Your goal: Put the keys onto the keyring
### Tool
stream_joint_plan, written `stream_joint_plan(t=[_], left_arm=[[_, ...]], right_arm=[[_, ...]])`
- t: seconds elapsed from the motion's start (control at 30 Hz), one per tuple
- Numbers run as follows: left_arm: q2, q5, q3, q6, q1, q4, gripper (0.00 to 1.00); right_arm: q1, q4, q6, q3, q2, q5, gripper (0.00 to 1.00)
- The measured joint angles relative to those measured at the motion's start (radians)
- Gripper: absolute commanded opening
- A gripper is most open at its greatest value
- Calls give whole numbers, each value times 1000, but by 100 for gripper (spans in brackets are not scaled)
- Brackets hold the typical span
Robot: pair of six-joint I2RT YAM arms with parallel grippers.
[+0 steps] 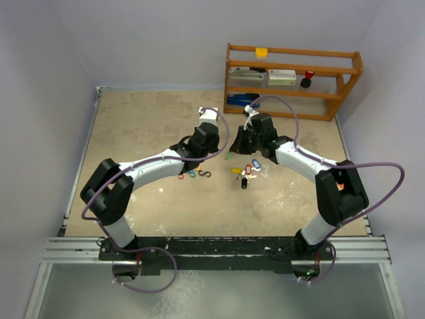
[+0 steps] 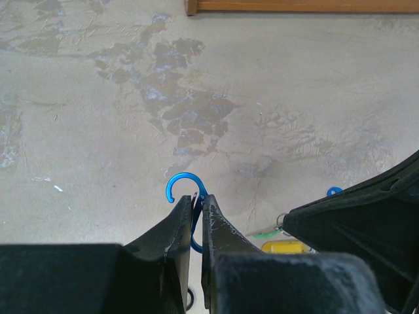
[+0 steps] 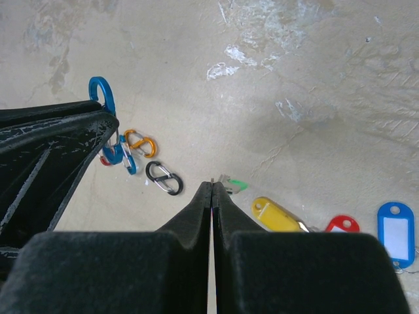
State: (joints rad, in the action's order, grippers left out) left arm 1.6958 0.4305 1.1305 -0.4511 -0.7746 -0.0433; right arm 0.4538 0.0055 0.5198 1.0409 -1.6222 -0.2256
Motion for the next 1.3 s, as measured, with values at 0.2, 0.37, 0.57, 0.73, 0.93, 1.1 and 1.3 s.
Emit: stream_joint_plan(t=[0.2,0.37,0.57,0.73,0.93,1.1,1.3], left_arm=[[0,1,0,-1,0,2,0],[0,-1,0,-2,0,2,0],[8,-11,6,-2,0,2,0],[15,-26,6,-2,0,3,0],[33,-37,19,-2,-1,7,0],[40,-42,29,-3,-5,7,0],[42,-52,31,-3,-7,8,0]], right_arm=[[0,1,-8,0,0,0,0],[0,6,-13,0,0,-1,0],[0,9,-41,0,0,-1,0],[6,29,-66,0,0,0,0],[23,72,-94,0,0,2,0],[37,125,-109,-8,0,7,0],[53,159,-128,-15,-1,6,0]])
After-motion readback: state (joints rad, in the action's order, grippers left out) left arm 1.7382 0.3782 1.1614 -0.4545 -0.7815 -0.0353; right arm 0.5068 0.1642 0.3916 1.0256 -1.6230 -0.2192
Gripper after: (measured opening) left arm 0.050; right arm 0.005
